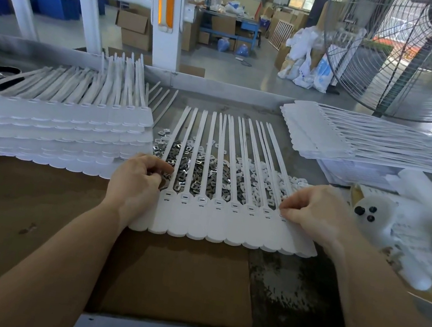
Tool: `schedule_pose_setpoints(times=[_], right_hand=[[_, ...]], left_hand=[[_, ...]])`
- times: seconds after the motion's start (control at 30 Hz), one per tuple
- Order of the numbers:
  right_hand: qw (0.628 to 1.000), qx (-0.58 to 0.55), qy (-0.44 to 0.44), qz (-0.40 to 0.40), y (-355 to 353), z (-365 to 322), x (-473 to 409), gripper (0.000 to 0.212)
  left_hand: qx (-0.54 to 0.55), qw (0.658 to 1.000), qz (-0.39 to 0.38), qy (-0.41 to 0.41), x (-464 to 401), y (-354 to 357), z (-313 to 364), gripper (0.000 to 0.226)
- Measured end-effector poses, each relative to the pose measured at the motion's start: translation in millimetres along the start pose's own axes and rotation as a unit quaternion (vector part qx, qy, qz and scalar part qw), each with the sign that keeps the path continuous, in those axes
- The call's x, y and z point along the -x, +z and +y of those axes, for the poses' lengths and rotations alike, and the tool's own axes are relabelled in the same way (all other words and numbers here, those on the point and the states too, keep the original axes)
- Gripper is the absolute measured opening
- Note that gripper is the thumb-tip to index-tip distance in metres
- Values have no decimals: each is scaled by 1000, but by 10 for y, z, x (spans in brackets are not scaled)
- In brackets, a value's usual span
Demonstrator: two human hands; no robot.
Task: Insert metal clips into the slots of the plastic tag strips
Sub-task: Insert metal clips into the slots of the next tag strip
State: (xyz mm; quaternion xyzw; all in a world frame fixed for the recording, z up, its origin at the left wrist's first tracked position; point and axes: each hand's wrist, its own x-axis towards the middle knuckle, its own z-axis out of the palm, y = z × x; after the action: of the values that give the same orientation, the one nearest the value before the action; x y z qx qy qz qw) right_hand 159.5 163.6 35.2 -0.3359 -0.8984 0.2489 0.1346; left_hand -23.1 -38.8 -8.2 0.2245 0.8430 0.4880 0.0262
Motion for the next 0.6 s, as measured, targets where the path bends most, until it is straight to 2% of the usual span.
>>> schedule_pose_setpoints(times=[0.1,0.2,0.27,0.4,0.5,0.6], right_hand=[[1000,0,-6,13,40,10,8,7],[999,-28,-13,33,90,41,44,10],[997,-38,-22,64,142,69,83,11],[990,-26,-59,127,244,131,170,10],[986,-18,-87,144,283,162,205,11],[983,-25,-98,151,304,181,233,11]], left_hand=[[-78,997,-21,15,4,-11,77,31],[-223,972,-21,74,32,18,181,26],[-272,956,-29,103,95,71,271,25],[-257,947,-89,173,259,283,421,27],[-229,938,-130,224,392,447,483,33],[-243,928,-159,232,477,555,450,42]])
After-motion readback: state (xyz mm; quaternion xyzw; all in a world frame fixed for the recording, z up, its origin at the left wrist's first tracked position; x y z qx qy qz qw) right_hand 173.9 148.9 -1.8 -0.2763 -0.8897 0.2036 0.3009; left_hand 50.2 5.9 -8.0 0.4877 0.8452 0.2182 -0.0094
